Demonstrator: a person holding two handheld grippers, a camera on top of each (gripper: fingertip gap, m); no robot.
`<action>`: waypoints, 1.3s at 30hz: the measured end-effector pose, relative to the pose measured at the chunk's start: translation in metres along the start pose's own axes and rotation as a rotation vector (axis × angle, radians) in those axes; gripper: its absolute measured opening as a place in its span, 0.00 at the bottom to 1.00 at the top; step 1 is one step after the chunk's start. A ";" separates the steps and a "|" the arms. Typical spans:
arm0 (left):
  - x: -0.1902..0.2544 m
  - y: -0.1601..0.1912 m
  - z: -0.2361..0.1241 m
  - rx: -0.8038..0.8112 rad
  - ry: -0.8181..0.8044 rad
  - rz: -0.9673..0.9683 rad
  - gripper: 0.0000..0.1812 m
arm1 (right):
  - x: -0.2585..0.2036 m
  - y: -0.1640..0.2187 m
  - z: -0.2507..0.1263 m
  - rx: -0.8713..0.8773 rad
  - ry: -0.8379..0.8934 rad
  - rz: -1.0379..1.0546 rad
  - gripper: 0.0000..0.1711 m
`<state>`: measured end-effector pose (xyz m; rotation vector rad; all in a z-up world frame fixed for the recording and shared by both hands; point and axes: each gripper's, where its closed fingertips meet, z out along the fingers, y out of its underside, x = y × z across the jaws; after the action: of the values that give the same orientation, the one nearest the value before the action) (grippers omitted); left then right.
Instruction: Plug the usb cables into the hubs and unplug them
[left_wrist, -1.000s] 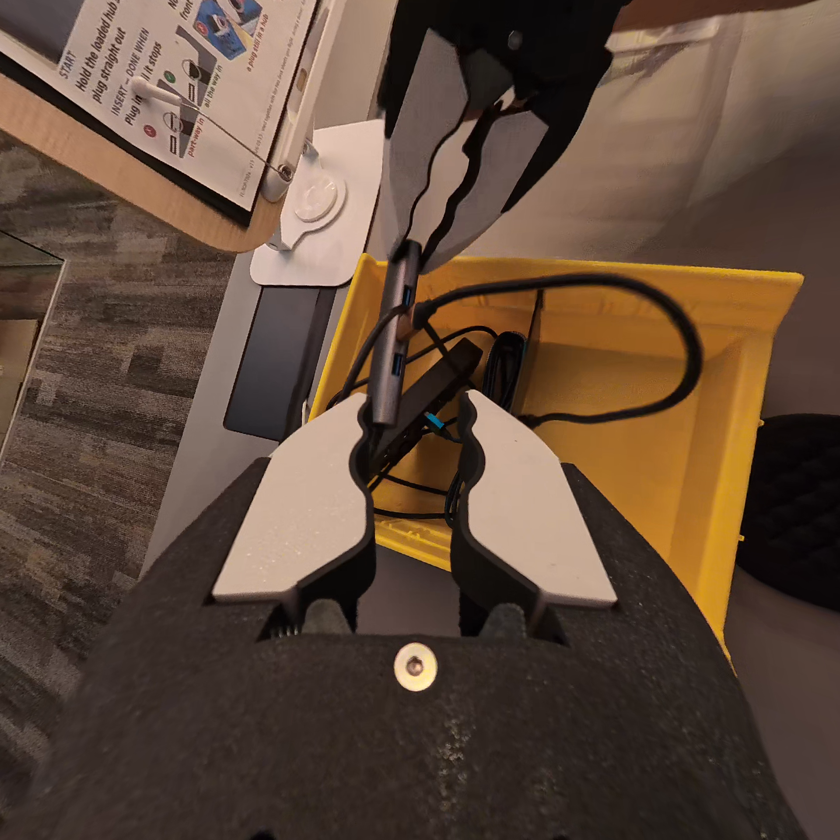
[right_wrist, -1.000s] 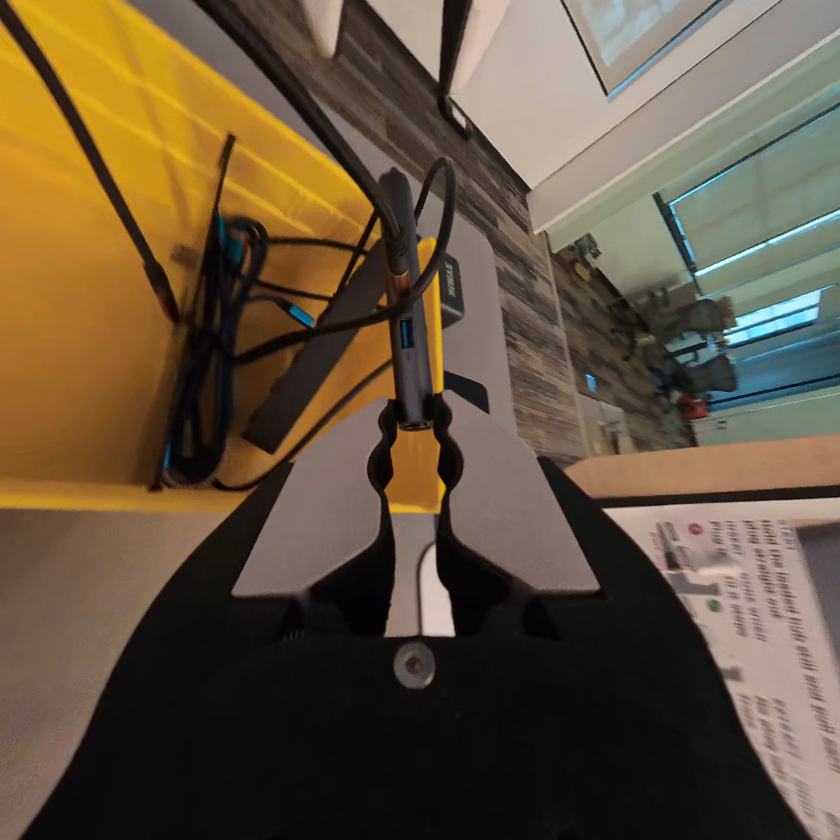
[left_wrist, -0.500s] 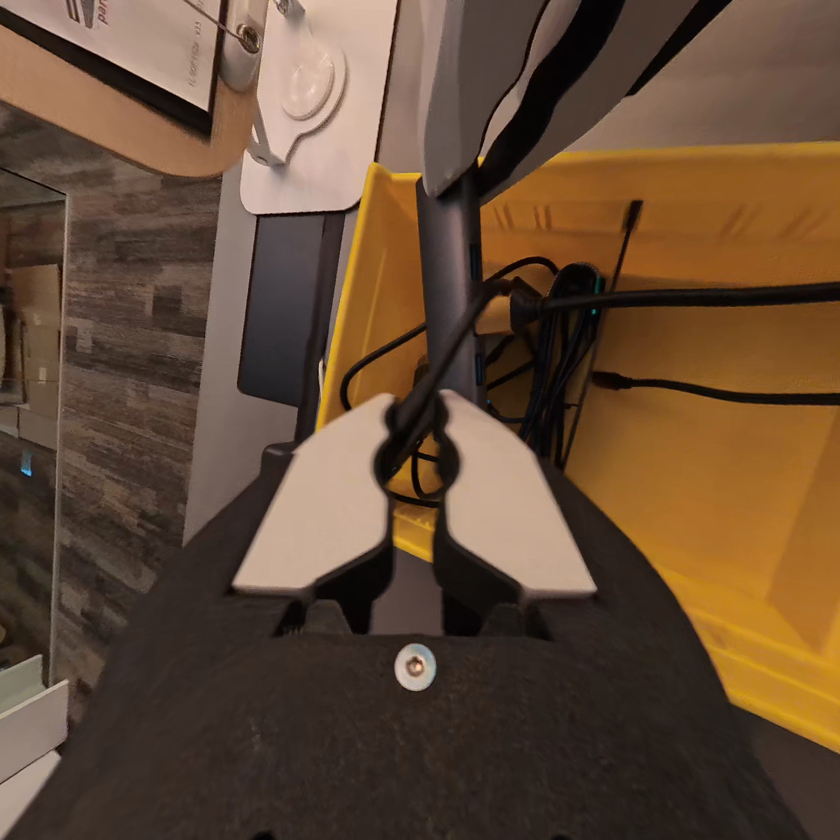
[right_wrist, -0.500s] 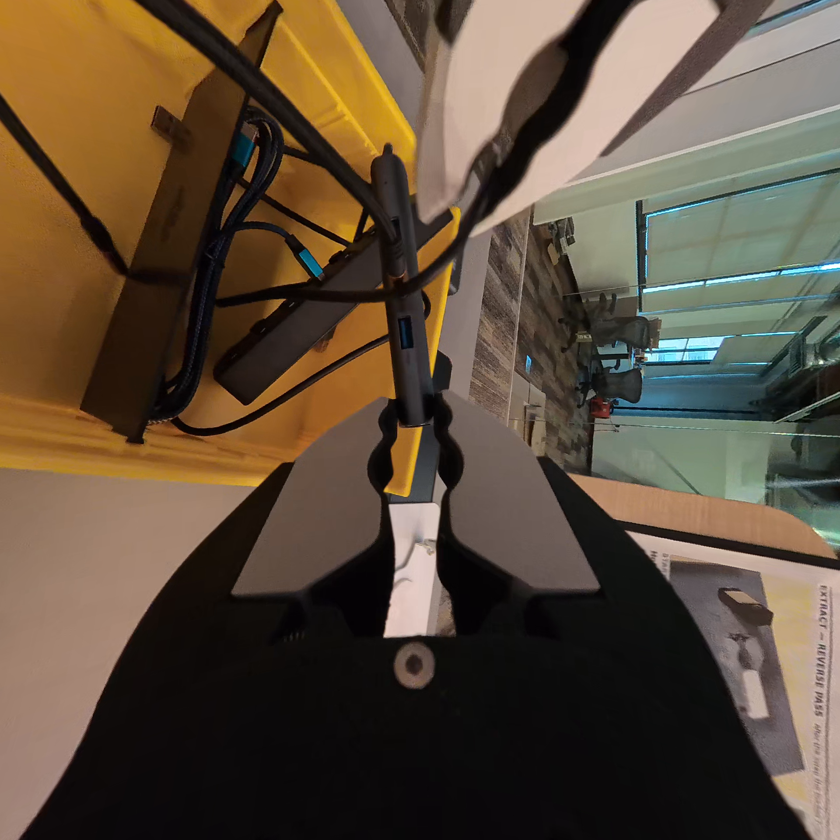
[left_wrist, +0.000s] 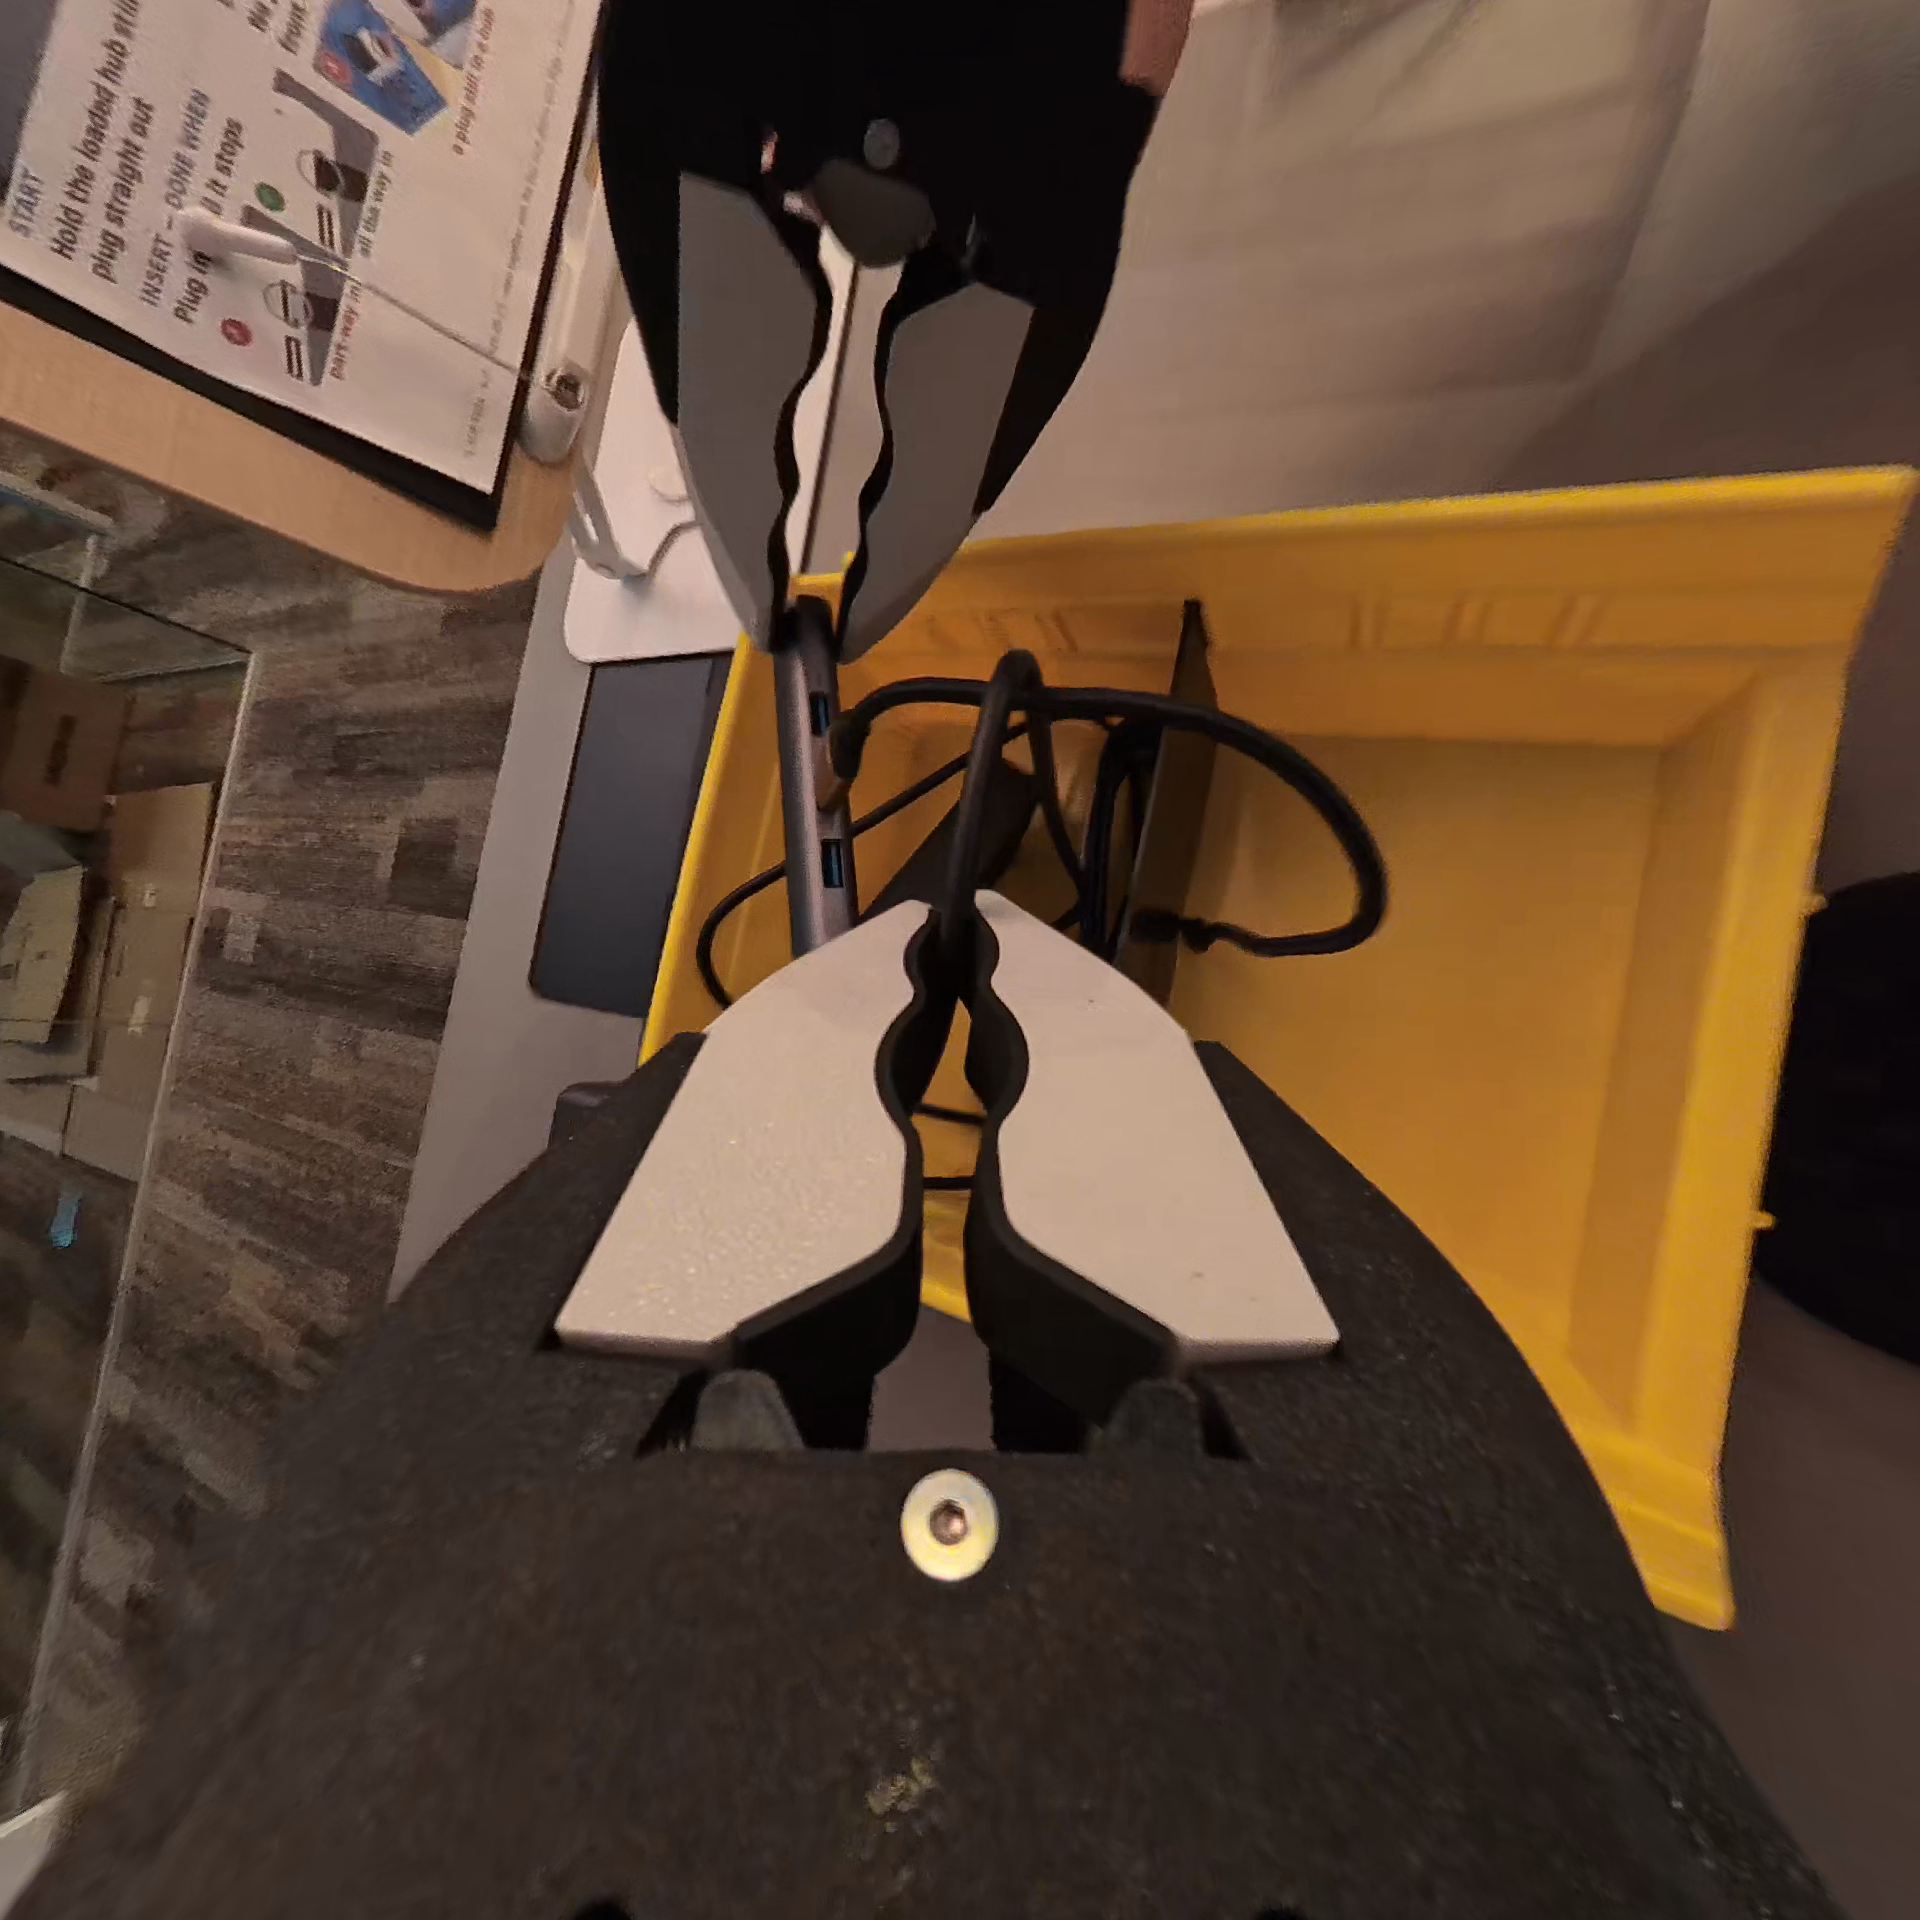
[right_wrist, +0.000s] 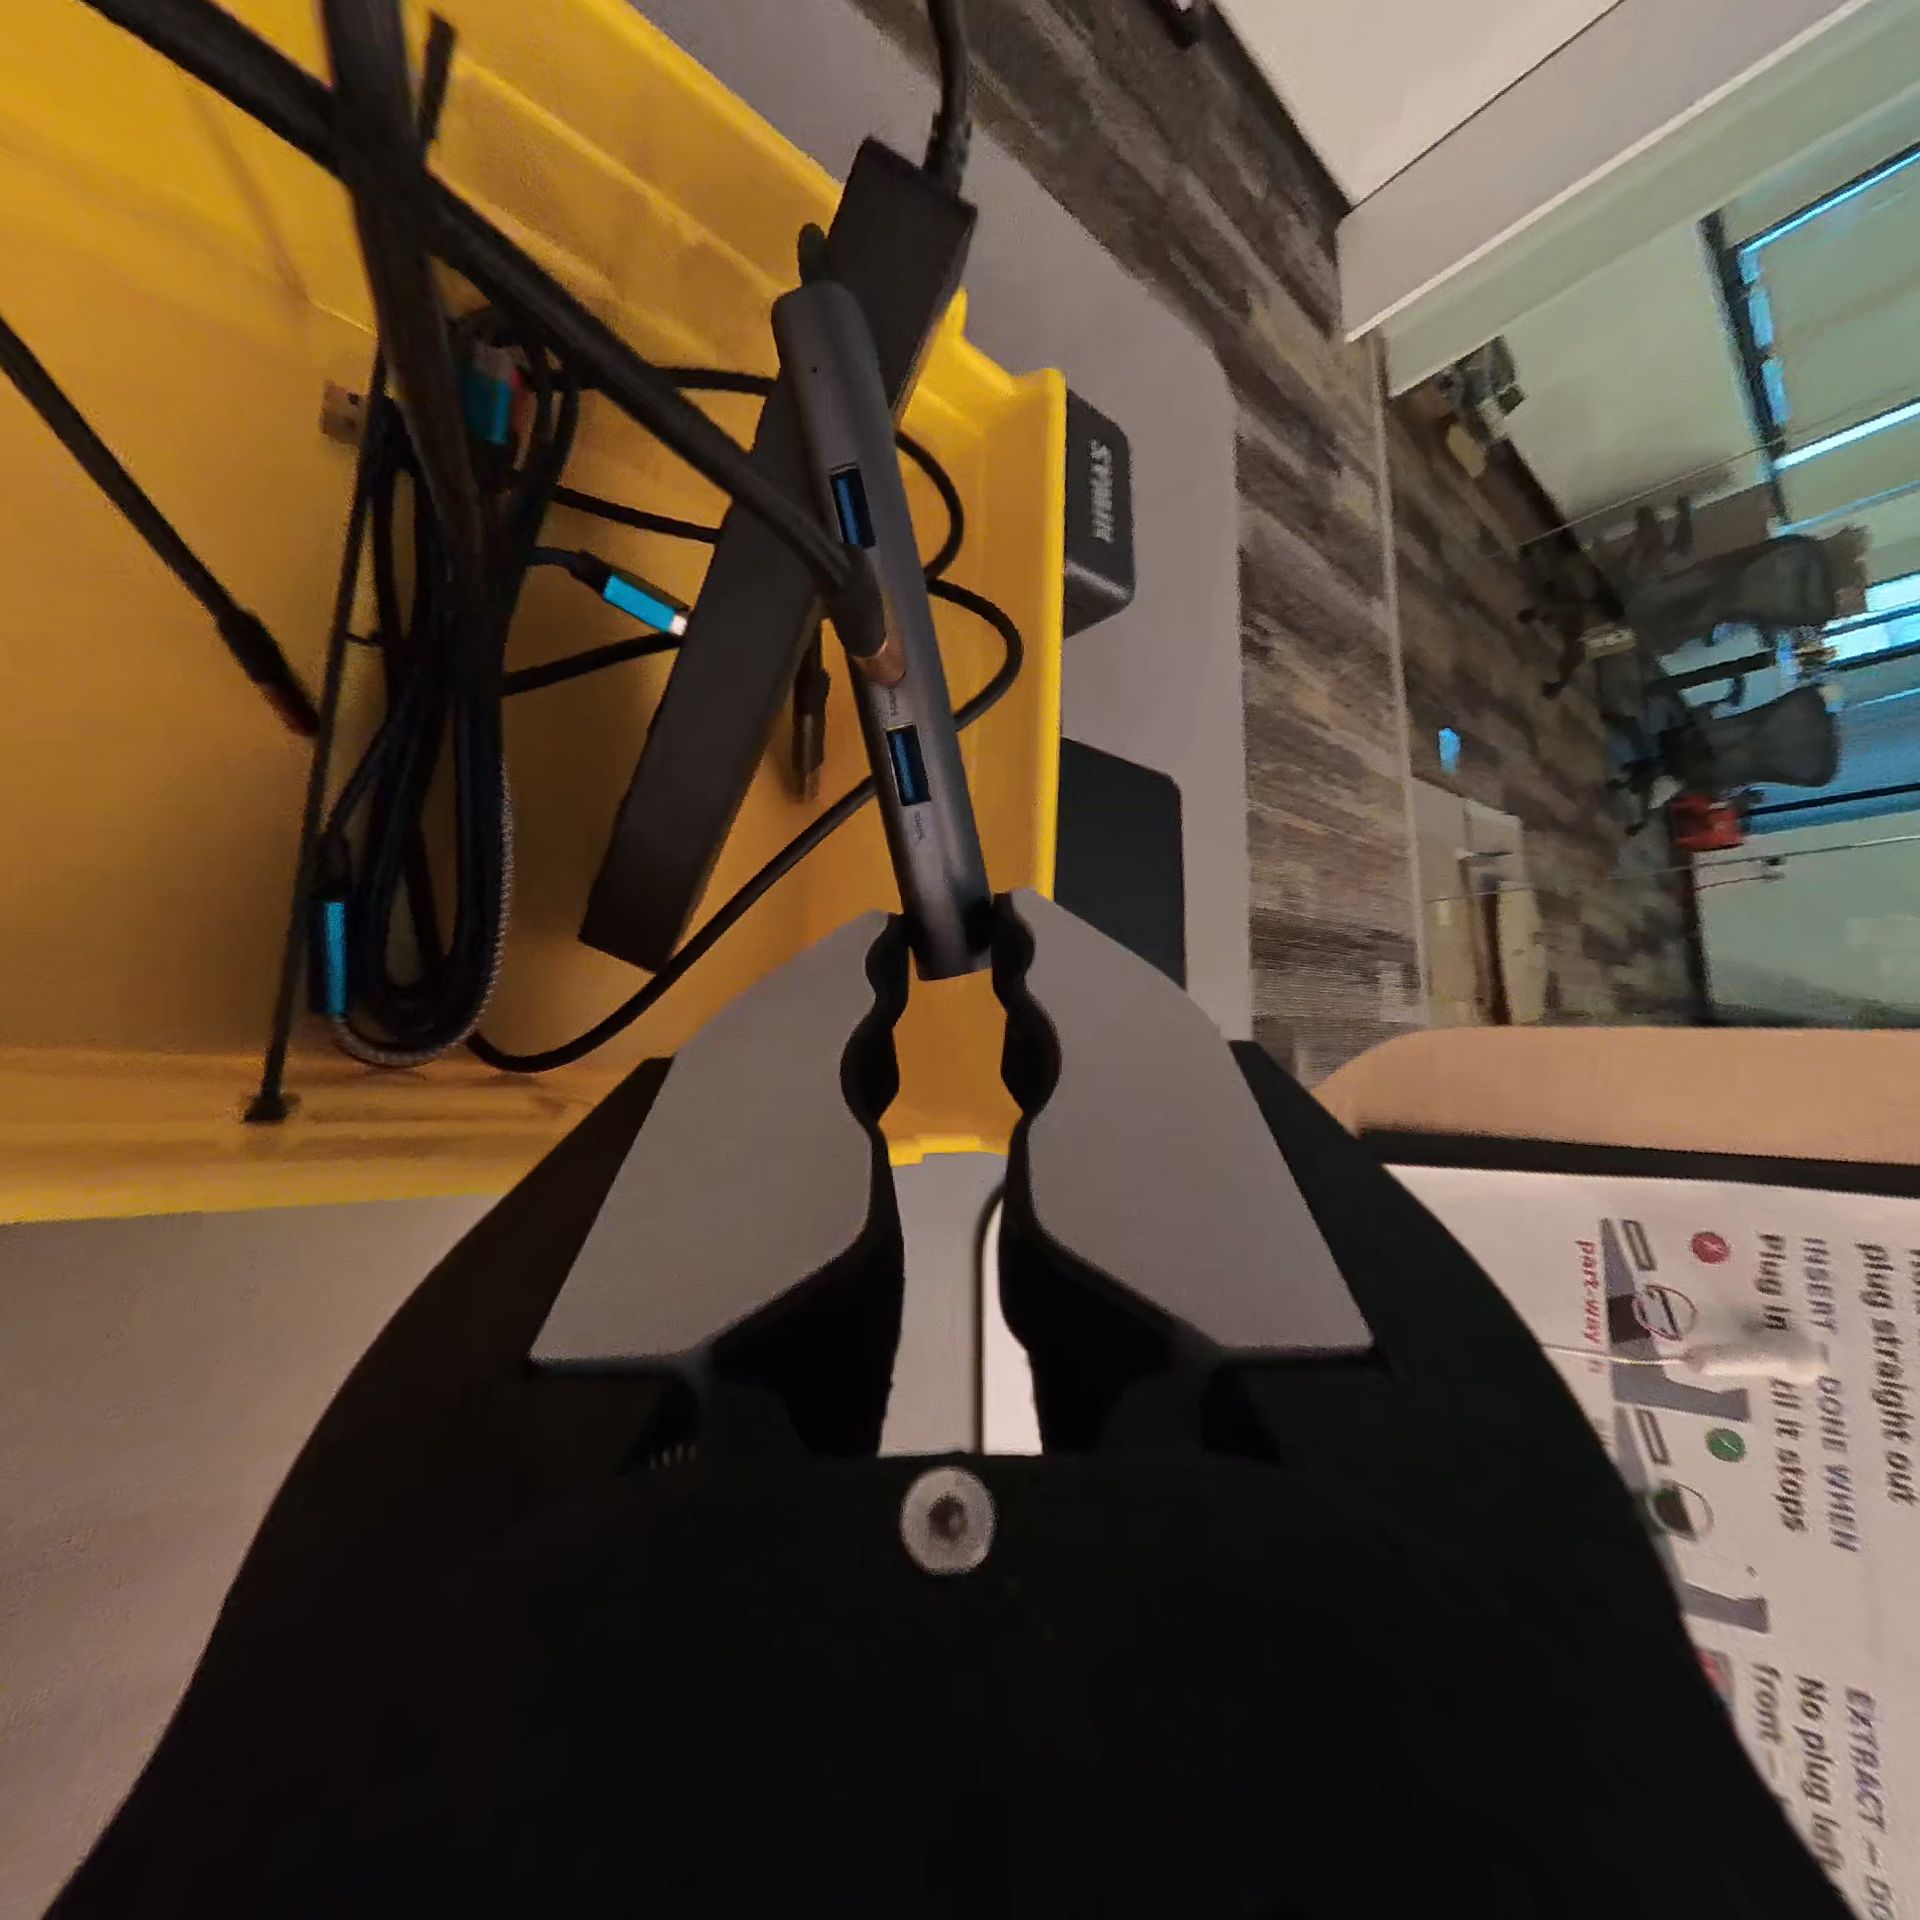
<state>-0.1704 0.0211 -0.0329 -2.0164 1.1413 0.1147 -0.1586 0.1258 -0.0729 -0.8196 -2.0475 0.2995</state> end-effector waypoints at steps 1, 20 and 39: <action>0.002 -0.003 -0.004 0.036 0.010 -0.018 0.01 | -0.002 0.000 -0.001 -0.010 -0.028 0.016 0.10; 0.009 0.027 -0.016 0.198 0.041 -0.097 0.02 | 0.018 0.016 -0.091 -0.155 -0.507 0.367 0.10; -0.047 0.035 -0.031 0.313 -0.171 -0.344 0.18 | 0.054 -0.037 -0.123 0.331 -0.389 0.544 0.09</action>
<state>-0.2337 0.0220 -0.0126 -1.8494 0.6482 -0.0625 -0.0964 0.1217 0.0516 -1.1623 -2.0013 1.1443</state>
